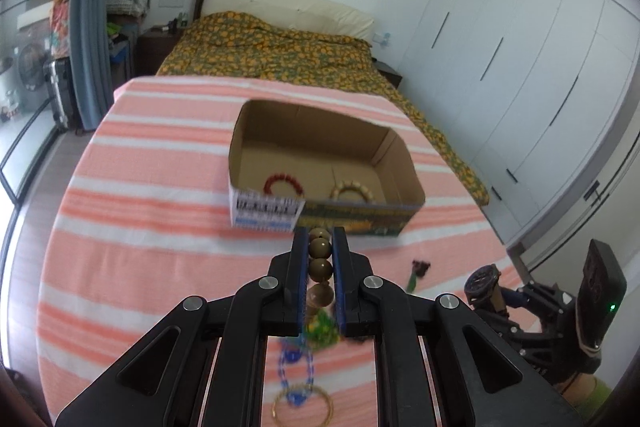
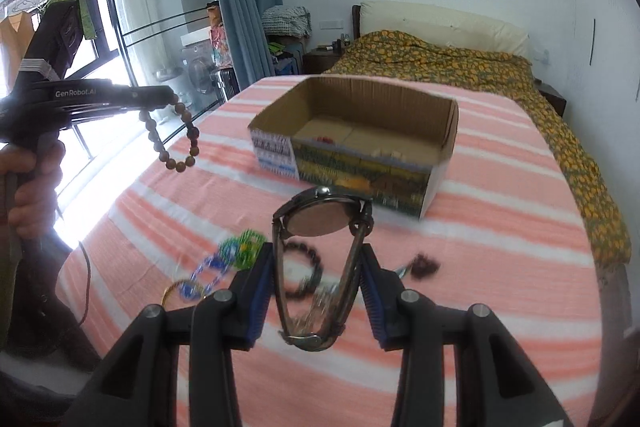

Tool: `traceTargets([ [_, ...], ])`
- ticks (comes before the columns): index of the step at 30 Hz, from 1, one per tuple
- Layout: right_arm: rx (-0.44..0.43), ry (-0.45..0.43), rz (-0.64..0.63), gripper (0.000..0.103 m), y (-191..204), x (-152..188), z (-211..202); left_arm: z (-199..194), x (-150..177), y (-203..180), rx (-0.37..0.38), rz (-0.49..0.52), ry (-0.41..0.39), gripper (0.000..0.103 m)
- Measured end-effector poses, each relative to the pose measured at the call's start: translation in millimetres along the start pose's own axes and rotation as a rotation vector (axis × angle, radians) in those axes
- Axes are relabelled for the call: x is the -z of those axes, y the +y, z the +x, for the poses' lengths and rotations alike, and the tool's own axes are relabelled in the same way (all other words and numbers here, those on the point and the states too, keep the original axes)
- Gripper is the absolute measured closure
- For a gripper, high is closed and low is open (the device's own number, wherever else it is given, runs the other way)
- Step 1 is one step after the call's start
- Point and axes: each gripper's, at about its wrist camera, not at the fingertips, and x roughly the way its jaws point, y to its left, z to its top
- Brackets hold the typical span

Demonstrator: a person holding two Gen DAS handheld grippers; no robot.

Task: Organize jewelry
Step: 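Carry the sunglasses and brown bracelet into the box and open both tools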

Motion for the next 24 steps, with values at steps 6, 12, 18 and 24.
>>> traceTargets([
  [6, -0.001, 0.031, -0.010, 0.062, -32.2, -78.9, 50.3, 57.3, -63.0, -9.0, -0.037, 0.028, 0.039, 0.094],
  [12, -0.021, 0.116, 0.050, 0.061, -62.5, -131.8, 121.8, 122.9, -105.2, -18.0, -0.112, 0.063, 0.085, 0.094],
  [18, 0.015, 0.151, 0.097, 0.060, -77.9, -144.6, 168.5, 172.8, -116.3, -19.3, -0.143, 0.037, 0.148, 0.094],
  [24, 0.040, 0.132, 0.163, 0.050, -92.4, -149.9, 181.5, 202.5, -112.0, -19.5, -0.198, 0.017, 0.193, 0.093],
])
